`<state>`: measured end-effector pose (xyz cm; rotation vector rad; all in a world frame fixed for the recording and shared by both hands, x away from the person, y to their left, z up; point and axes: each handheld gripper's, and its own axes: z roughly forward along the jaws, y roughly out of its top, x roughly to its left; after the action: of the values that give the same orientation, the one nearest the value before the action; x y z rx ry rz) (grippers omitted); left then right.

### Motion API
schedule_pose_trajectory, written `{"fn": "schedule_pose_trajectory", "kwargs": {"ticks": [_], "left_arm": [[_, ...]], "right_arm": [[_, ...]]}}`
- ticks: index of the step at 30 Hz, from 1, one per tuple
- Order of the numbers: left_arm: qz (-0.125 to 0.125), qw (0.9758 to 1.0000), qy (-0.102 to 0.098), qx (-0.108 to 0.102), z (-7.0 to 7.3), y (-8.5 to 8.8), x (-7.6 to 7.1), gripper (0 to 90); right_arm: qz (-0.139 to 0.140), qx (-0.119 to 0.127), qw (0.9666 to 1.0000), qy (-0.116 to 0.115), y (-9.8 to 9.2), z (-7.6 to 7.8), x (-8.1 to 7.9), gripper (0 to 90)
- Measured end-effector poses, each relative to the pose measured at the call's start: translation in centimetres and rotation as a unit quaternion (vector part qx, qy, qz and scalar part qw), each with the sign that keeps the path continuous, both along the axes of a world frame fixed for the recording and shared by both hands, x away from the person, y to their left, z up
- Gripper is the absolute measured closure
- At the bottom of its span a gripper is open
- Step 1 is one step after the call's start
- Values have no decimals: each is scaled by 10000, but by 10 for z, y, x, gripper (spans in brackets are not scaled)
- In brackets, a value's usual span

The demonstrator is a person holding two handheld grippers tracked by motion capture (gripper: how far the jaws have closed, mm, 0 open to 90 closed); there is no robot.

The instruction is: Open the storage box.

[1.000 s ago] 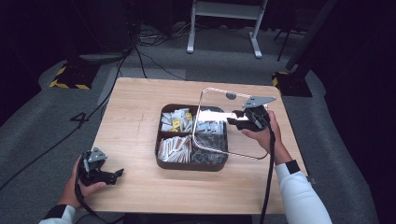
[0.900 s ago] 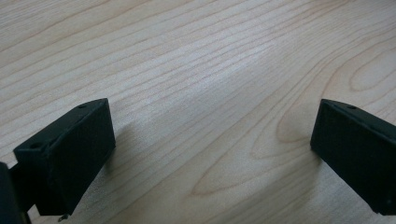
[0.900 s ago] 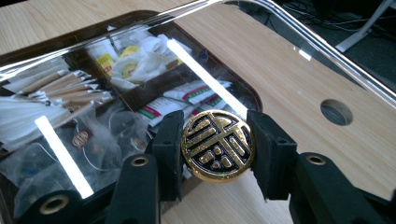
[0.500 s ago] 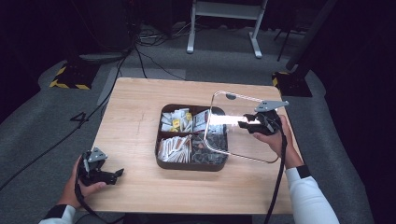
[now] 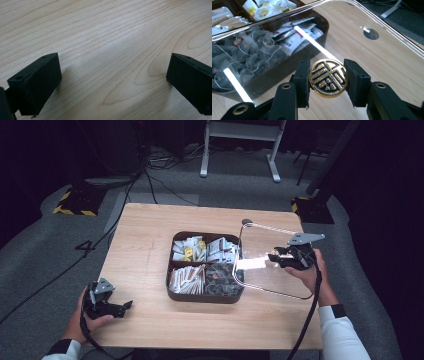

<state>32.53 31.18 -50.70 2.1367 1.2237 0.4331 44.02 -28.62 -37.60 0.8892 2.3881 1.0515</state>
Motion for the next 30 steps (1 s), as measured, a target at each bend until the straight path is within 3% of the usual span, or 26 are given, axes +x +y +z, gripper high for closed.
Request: {"fn": "schedule_pose_trajectory", "kwargs": {"ticks": [16,30], "left_arm": [[0,10000,-1,-1,0,0,0,1],[2,10000,-1,-2,0,0,0,1]], "right_arm": [[-249,-8,9996,121,-30,-16,-1,589],[-423,-148,9986,296,-44,-35,5,589]]}}
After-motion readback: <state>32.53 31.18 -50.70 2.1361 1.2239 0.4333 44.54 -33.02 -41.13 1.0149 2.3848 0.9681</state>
